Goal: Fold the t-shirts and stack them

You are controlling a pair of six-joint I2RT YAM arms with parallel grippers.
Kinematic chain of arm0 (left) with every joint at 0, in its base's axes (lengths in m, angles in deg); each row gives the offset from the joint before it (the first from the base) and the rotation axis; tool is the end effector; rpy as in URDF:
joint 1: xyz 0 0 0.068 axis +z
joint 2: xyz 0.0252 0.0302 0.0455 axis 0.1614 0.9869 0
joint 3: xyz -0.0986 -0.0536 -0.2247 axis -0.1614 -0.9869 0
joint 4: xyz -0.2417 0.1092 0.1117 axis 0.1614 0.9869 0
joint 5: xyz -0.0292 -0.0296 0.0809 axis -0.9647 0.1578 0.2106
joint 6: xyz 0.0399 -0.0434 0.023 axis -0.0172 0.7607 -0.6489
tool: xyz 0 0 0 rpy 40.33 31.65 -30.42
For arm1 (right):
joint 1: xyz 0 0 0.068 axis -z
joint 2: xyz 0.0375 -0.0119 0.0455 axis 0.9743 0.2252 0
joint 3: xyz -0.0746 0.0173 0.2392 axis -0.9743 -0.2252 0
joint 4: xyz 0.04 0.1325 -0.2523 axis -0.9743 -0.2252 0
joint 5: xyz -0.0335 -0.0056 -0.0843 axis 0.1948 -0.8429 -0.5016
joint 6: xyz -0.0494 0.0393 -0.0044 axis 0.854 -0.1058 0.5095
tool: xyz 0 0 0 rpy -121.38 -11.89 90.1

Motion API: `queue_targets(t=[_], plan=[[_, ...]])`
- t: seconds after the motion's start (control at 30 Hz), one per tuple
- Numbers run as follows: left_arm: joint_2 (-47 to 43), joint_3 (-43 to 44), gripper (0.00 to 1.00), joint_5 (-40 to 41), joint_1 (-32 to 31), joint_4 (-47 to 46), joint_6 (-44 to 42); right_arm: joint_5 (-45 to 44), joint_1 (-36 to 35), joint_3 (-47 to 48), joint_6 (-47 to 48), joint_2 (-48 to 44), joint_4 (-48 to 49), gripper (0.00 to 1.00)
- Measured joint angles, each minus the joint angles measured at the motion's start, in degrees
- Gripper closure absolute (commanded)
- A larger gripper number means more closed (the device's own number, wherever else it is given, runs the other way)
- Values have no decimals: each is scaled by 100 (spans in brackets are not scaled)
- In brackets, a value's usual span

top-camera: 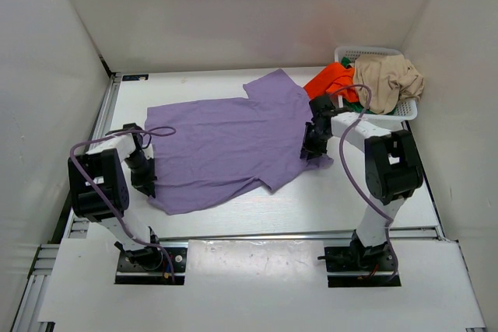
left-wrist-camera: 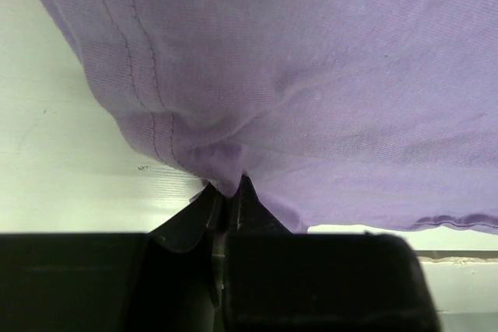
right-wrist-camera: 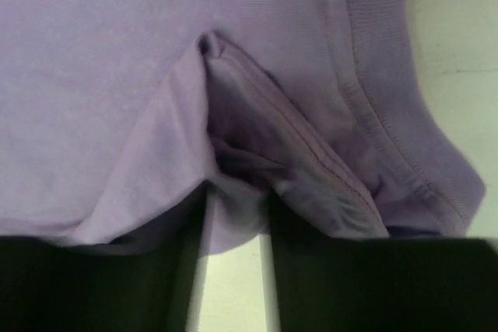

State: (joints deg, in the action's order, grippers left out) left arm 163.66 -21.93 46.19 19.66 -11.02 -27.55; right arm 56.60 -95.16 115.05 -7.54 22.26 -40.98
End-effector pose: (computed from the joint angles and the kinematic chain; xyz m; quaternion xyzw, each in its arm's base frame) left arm 0.2675 0.0469 0.0962 0.0912 -0.9939 0.0245 0.0567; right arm 0.3628 0.1215 0.1261 0.0911 0.9776 0.0969 0.1630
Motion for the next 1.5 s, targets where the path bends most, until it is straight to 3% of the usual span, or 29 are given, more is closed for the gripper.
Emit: queue_targets(t=[0.13, 0.37, 0.5, 0.53, 0.6, 0.77, 0.93, 1.03, 1.13, 1.17, 1.27, 1.37, 1.5], plan=[[-9, -4, 90, 0, 0, -11, 0, -127, -101, 225, -22, 72, -177, 99], [-33, -44, 90, -4, 0, -42, 0, -107, -949, 918, -131, -55, -295, 99], [-33, -46, 90, -11, 0, -42, 0, 92, -1316, 1727, -404, 348, -468, 81], [-33, -46, 90, -13, 0, -44, 0, 160, -1351, 1947, -474, 527, -466, 72], [-33, -46, 90, -15, 0, -44, 0, 339, -1386, 2330, -564, 927, -455, 67], [-33, -76, 90, -17, 0, -74, 0, 772, -1469, 2594, -476, 1412, -439, 44], [-33, -83, 90, -17, 0, -103, 0, 975, -1646, 2540, -48, 1193, -387, 44], [-33, -98, 90, -17, 0, -120, 0, 892, -1655, 2035, 76, 553, -164, 51], [-33, -107, 90, -20, 0, -125, 0, 708, -1425, 1353, 13, -334, -22, 65], [-35, -111, 90, -20, 0, -122, 0, 623, -1296, 1143, -44, -603, 4, 75], [-37, -118, 90, -20, 0, -125, 0, 431, -896, 855, -219, -940, 46, 83], [-39, -120, 90, -20, 0, -122, 0, 308, -614, 807, -326, -673, 68, 84], [-39, -122, 90, -20, 0, -122, 0, 229, -588, 1008, -310, 188, 9, 75]])
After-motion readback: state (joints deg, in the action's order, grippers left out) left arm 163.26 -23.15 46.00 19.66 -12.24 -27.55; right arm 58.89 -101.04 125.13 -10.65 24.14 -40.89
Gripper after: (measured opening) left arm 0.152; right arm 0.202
